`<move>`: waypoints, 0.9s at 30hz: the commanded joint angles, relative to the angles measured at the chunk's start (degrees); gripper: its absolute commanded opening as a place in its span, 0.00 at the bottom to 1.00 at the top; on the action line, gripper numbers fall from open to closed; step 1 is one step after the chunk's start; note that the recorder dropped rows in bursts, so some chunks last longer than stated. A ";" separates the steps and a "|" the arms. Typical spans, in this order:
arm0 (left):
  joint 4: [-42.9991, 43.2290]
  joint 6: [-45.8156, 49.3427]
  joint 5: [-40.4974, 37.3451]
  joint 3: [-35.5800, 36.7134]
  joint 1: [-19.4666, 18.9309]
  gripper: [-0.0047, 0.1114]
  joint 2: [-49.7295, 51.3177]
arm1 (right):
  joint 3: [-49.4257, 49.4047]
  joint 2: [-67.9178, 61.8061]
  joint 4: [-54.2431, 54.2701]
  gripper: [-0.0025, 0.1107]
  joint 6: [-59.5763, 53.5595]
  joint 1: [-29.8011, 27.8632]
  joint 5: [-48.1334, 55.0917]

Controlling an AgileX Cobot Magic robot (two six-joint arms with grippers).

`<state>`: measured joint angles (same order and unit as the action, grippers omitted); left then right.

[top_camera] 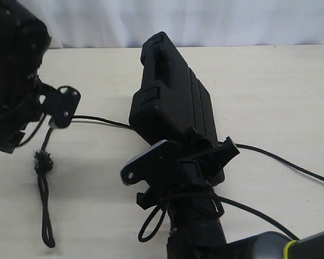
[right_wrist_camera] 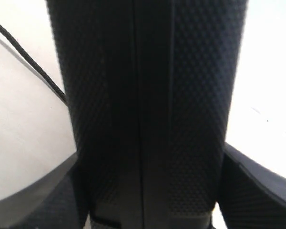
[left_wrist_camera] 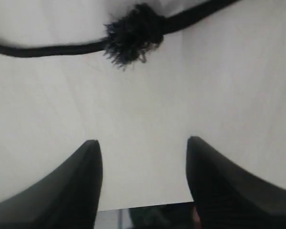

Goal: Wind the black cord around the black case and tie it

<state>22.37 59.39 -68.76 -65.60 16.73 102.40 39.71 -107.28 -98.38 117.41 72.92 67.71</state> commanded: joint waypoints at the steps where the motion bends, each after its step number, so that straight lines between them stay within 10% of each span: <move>1: 8.03 4.47 9.50 9.42 5.95 0.39 -0.15 | -0.01 0.99 -1.57 0.06 0.63 -0.25 2.25; 6: 19.00 5.35 20.13 21.14 8.65 0.23 -0.15 | -0.01 0.99 -1.57 0.06 0.36 -0.25 2.25; 15: 19.10 1.73 20.32 21.19 8.65 0.24 -0.15 | -0.01 0.99 -1.57 0.06 0.37 -0.25 2.25; 27: 18.56 0.81 32.26 21.32 8.65 0.47 -2.26 | -0.01 0.99 -1.57 0.06 0.37 -0.25 2.25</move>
<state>41.36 60.70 -36.92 -44.46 25.11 99.58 39.71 -107.28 -98.38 117.41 72.92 67.71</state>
